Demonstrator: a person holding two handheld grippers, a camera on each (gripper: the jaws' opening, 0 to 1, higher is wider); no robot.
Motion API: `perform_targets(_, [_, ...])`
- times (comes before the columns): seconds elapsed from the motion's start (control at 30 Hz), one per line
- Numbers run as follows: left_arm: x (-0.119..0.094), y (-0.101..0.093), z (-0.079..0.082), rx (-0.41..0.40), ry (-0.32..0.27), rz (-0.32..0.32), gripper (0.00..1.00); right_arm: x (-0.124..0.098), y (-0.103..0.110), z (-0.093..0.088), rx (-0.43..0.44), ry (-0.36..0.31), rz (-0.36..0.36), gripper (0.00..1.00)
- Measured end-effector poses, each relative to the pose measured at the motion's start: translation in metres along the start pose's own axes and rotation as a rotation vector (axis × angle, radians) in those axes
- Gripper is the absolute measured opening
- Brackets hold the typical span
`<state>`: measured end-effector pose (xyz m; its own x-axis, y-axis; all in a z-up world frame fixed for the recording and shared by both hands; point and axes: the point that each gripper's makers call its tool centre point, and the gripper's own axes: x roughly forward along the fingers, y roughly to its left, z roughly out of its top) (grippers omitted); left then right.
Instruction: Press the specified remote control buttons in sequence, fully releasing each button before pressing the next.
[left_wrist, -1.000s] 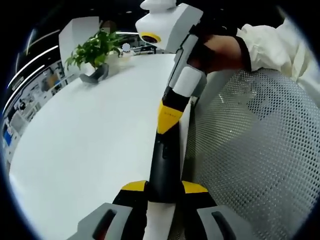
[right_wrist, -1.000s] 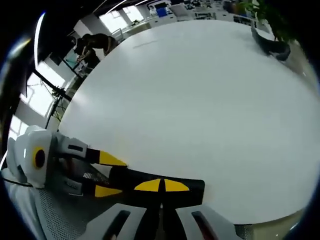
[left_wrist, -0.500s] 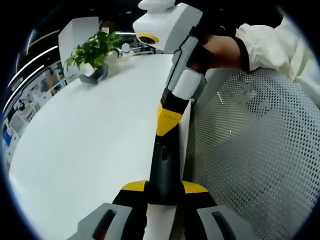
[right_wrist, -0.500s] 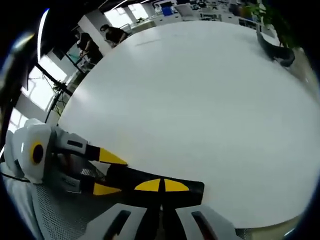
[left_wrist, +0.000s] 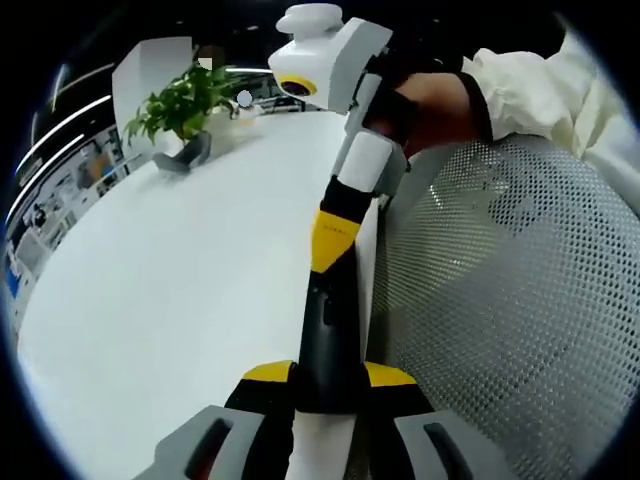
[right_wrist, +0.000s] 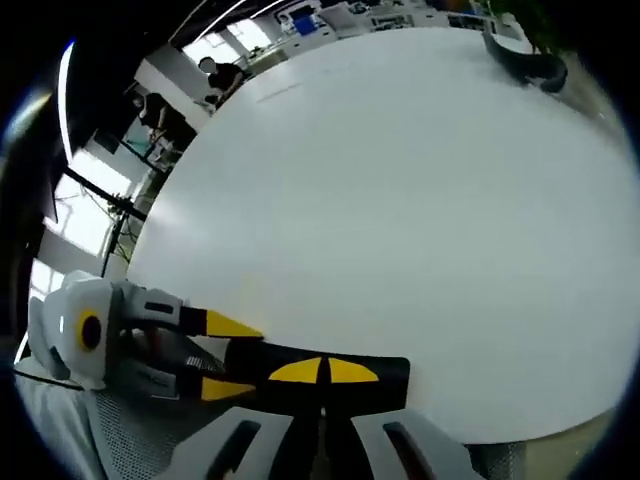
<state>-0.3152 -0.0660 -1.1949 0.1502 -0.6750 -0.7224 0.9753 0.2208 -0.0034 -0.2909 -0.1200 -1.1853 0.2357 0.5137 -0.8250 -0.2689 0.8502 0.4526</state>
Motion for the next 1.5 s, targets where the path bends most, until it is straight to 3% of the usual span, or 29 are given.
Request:
perform_targets(0.23, [0.001,0.000,0.001,0.006,-0.007,-0.006,0.25,-0.005,-0.006,0.001,0.017,-0.007,-0.040,0.00])
perform_targets(0.4, [0.001,0.000,0.001,0.009,-0.006,-0.007,0.25,-0.004,-0.001,0.005,0.014,-0.027,-0.011,0.00])
perform_targets(0.53, [0.001,0.000,0.001,0.008,-0.006,-0.007,0.25,0.001,-0.005,-0.001,-0.041,0.015,-0.056,0.00])
perform_targets(0.63, [0.001,0.000,0.001,0.008,-0.008,-0.007,0.25,0.001,-0.004,0.001,-0.116,0.010,-0.079,0.00])
perform_targets(0.97, [0.002,-0.001,0.002,0.012,-0.011,-0.007,0.25,0.002,-0.003,-0.001,-0.154,0.024,-0.095,0.00])
perform_targets(1.13, [0.001,-0.001,0.002,0.011,-0.011,-0.008,0.25,0.000,-0.005,0.000,-0.118,-0.005,-0.082,0.00])
perform_targets(1.3, [0.001,-0.001,0.002,0.011,-0.012,-0.008,0.25,-0.002,-0.004,-0.001,-0.023,0.013,-0.051,0.00])
perform_targets(1.5, [0.001,-0.001,0.002,0.011,-0.012,-0.009,0.25,-0.003,0.001,-0.005,-0.010,0.040,-0.028,0.00])
